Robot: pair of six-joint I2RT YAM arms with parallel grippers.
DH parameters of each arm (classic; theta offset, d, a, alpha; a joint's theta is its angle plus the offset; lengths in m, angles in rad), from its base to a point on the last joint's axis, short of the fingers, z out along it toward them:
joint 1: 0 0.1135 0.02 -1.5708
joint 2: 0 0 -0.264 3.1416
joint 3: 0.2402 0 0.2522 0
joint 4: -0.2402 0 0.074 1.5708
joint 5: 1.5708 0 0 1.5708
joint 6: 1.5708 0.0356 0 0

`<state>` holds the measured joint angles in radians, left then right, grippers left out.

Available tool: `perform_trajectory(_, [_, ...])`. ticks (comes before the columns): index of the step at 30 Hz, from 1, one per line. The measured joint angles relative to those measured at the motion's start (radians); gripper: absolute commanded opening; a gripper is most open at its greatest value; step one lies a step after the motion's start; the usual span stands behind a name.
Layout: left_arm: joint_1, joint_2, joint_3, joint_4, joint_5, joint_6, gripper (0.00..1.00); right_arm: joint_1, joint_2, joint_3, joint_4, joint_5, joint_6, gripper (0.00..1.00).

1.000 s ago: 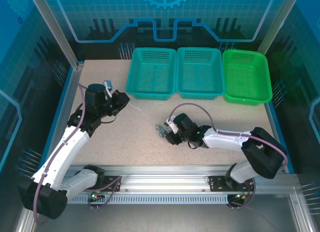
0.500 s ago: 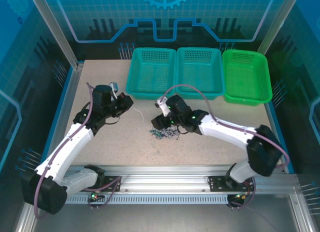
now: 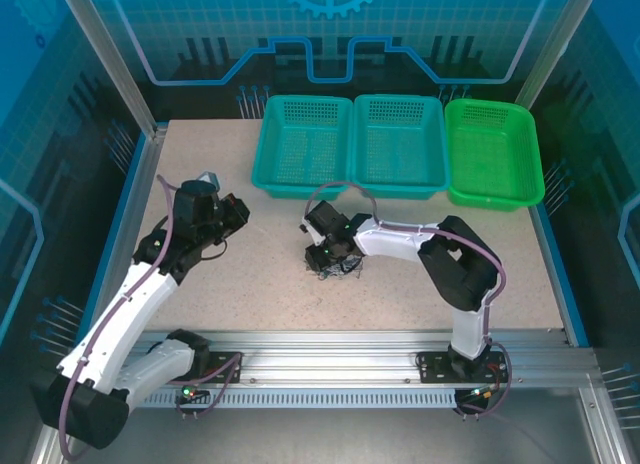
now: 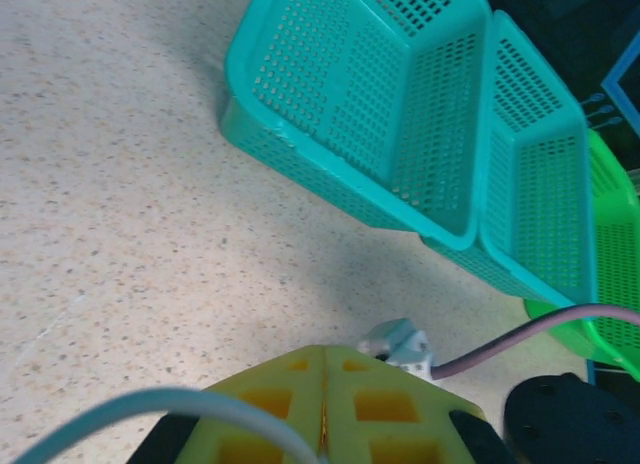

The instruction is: Untangle the cables

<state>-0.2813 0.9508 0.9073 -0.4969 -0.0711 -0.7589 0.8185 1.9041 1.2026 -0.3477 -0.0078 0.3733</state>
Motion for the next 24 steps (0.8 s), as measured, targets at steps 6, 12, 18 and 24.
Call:
perform_trajectory(6, [0.071, -0.086, 0.000, -0.114, -0.123, -0.009, 0.00, -0.115, -0.081, -0.081, 0.001, 0.062, 0.036, 0.00])
perform_trajectory(12, [0.185, -0.190, -0.002, -0.209, -0.227, -0.028, 0.00, -0.323, -0.258, -0.237, 0.003, 0.124, 0.084, 0.00])
perform_trajectory(18, [0.200, -0.183, -0.133, -0.085, -0.124, -0.023, 0.07, -0.344, -0.308, -0.249, 0.029, 0.081, 0.091, 0.00])
perform_trajectory(24, [0.200, -0.095, -0.271, 0.015, -0.035, -0.005, 0.07, -0.328, -0.312, -0.248, 0.051, 0.015, 0.087, 0.00])
